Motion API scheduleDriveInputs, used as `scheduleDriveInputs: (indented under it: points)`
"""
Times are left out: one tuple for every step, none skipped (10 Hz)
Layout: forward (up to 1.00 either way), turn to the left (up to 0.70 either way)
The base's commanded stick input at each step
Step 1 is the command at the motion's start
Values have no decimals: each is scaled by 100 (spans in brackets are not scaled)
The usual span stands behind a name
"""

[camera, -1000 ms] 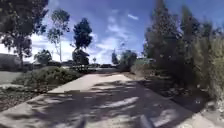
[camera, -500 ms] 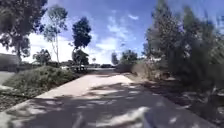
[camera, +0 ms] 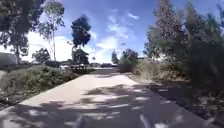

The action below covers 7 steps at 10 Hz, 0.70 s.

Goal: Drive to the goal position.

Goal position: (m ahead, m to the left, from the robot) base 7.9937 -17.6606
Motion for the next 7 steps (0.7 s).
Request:
scheduleDriveInputs:
  points:
    - [100,0]
    - [100,0]
    - [100,0]
    - [100,0]
    - [100,0]
    - [100,0]
    - [100,0]
